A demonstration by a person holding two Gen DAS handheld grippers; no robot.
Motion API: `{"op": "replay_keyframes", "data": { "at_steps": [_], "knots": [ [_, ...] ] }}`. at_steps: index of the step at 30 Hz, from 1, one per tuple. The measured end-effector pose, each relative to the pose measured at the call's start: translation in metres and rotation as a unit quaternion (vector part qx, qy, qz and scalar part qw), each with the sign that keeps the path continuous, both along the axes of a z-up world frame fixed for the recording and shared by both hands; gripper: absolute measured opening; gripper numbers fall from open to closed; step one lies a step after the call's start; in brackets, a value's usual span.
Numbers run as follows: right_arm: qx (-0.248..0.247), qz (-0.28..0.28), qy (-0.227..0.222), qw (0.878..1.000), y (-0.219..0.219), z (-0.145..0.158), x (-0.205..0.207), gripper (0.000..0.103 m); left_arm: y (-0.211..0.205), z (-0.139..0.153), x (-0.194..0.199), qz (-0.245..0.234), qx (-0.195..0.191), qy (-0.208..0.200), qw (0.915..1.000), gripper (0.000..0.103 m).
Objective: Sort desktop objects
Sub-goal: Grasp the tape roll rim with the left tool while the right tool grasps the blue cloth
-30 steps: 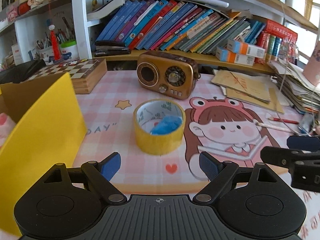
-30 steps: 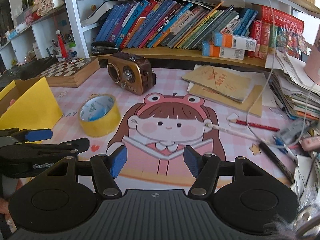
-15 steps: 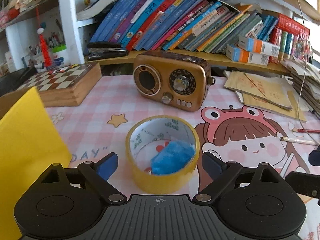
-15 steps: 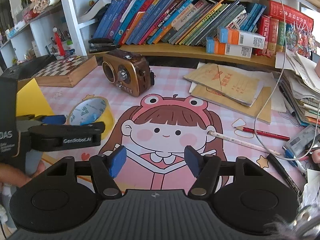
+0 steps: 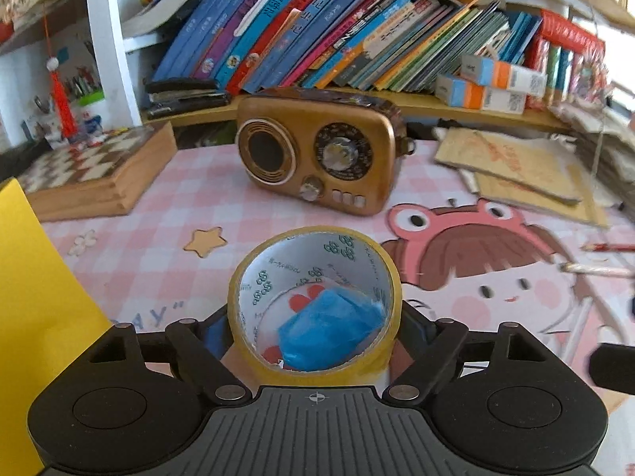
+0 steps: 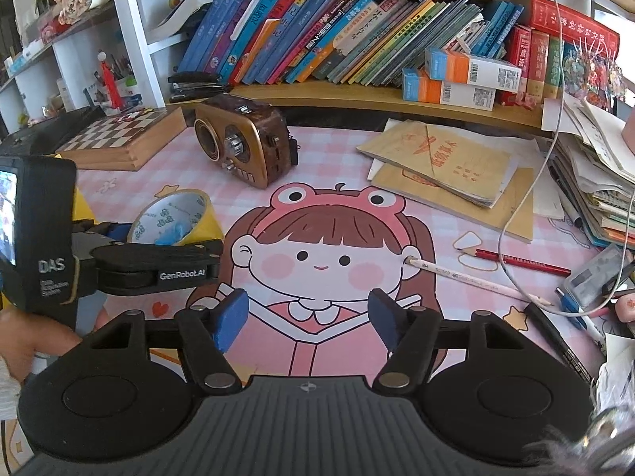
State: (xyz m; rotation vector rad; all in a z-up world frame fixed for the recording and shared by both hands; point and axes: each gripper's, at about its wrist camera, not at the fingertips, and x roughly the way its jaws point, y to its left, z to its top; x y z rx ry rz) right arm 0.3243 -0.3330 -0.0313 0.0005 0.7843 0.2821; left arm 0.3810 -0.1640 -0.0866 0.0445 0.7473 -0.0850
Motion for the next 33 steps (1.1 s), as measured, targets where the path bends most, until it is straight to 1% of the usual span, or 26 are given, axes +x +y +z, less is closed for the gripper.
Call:
{"op": "replay_keyframes", "data": {
  "at_steps": [3, 5, 8, 12, 14, 17, 24, 28, 33],
  "knots": [
    [0.0, 0.002, -0.001, 1.0, 0.0, 0.0, -0.001, 0.064, 0.0, 0.012, -0.015, -0.012, -0.012, -0.015, 0.9997, 0.083],
    [0.0, 0.004, -0.001, 1.0, 0.0, 0.0, -0.001, 0.064, 0.002, 0.022, -0.025, -0.008, -0.023, -0.023, 0.9994, 0.083],
    [0.0, 0.01, -0.001, 1.0, 0.002, -0.001, -0.003, 0.065, 0.011, 0.038, -0.041, 0.013, -0.043, -0.041, 0.9981, 0.083],
    [0.002, 0.025, 0.0, 1.0, 0.009, -0.002, -0.003, 0.065, 0.029, 0.061, -0.066, 0.048, -0.076, -0.064, 0.9939, 0.083],
    [0.002, 0.038, -0.002, 0.999, 0.015, -0.003, -0.001, 0.065, 0.039, 0.07, -0.082, 0.063, -0.082, -0.072, 0.992, 0.083],
    [0.001, 0.061, -0.003, 0.998, 0.025, -0.007, 0.003, 0.065, 0.049, 0.079, -0.108, 0.075, -0.073, -0.074, 0.9918, 0.083],
    [-0.002, 0.118, -0.002, 0.993, 0.058, -0.018, 0.015, 0.066, 0.058, 0.09, -0.159, 0.094, -0.052, -0.062, 0.9922, 0.083],
    [-0.012, 0.142, -0.014, 0.99, 0.079, -0.025, 0.026, 0.066, 0.059, 0.095, -0.176, 0.106, -0.055, -0.059, 0.9911, 0.083],
    [-0.012, 0.15, -0.019, 0.988, 0.102, -0.035, 0.039, 0.064, 0.058, 0.099, -0.186, 0.123, -0.05, -0.063, 0.9892, 0.083]
  ]
}}
